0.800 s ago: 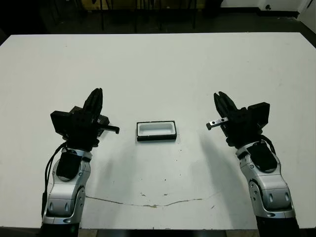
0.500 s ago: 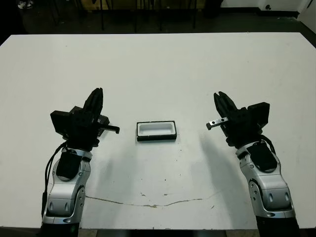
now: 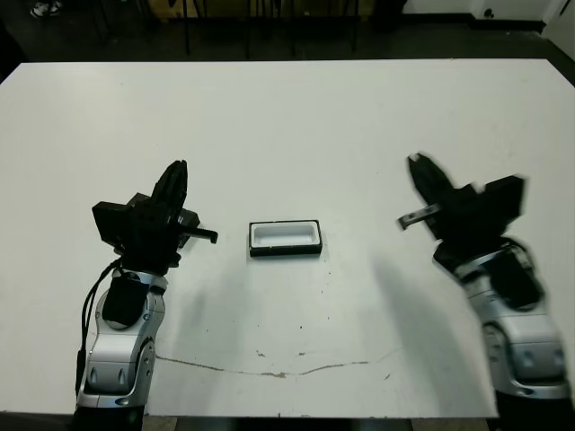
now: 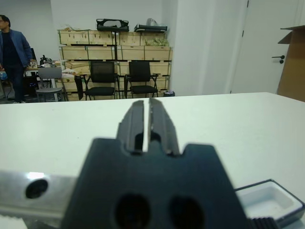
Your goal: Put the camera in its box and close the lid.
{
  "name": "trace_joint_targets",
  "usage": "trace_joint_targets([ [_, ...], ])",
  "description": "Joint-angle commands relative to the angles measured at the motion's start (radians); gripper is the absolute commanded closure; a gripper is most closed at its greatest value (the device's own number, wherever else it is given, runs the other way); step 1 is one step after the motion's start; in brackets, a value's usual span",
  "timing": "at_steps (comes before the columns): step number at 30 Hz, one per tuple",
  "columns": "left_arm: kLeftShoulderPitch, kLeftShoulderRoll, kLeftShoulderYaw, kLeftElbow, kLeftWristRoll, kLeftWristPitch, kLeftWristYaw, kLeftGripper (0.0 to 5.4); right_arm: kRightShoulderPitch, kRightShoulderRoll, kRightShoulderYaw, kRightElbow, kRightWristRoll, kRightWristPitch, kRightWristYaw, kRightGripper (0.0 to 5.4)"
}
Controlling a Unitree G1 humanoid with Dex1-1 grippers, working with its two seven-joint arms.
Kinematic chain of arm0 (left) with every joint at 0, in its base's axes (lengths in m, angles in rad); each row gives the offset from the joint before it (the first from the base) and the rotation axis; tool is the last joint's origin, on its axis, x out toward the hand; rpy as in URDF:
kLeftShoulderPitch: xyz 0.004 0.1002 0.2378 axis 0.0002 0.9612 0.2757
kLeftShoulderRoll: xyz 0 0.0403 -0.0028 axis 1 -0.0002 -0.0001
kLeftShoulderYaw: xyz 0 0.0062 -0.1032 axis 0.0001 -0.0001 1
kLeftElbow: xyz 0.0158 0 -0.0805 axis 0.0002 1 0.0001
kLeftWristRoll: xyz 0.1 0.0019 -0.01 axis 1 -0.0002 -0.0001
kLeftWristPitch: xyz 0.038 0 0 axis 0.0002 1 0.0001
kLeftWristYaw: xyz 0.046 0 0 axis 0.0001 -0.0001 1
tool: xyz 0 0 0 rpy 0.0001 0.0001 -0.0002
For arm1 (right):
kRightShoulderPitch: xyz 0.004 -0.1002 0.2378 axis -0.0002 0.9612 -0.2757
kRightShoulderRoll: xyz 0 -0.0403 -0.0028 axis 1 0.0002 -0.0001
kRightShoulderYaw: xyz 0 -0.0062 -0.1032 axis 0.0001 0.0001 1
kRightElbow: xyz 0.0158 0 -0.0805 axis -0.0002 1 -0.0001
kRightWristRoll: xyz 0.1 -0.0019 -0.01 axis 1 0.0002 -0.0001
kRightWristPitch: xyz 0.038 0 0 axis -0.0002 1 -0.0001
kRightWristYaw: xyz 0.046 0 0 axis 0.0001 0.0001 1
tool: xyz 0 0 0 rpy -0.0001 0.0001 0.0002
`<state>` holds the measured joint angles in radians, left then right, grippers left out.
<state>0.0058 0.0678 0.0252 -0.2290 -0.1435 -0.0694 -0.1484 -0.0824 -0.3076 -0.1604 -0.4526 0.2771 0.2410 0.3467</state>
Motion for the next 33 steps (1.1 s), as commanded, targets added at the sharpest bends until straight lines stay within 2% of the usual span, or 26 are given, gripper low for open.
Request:
trace_joint_targets([
  [1,0.009,0.0,0.006,0.011,-0.005,0.011,0.002,5.39,0.036,-0.08,-0.078,-0.027,0.062,0.054,0.051,5.4],
  [3,0.011,0.0,0.005,0.008,-0.002,0.013,0.005,5.39,0.058,-0.124,-0.127,-0.024,0.086,0.065,0.077,5.4],
  [6,0.016,0.002,0.002,0.0,0.002,0.02,0.008,5.39,0.097,-0.183,-0.188,-0.026,0.124,0.118,0.103,5.4],
  [9,0.018,0.005,0.001,0.001,0.004,0.013,0.006,5.4,0.143,-0.232,-0.226,-0.023,0.143,0.166,0.13,5.08],
  [12,0.02,0.005,0.0,0.003,0.002,0.009,0.003,5.4,0.184,-0.264,-0.245,-0.003,0.163,0.197,0.164,4.63],
  [16,0.021,0.008,-0.002,-0.001,0.007,0.016,0.004,5.4,0.217,-0.287,-0.249,0.053,0.185,0.197,0.228,3.92],
  [21,0.019,0.007,0.0,0.001,0.006,0.022,0.004,5.4,0.227,-0.35,-0.256,0.137,0.278,0.252,0.374,3.05],
  [28,0.019,0.009,0.002,0.002,0.006,0.022,0.003,5.4,0.2,-0.371,-0.25,0.319,0.342,0.225,0.559,1.75],
  [33,0.016,0.015,0.004,0.008,0.005,0.02,-0.005,5.4,0.197,-0.378,-0.247,0.362,0.316,0.178,0.588,0.88],
])
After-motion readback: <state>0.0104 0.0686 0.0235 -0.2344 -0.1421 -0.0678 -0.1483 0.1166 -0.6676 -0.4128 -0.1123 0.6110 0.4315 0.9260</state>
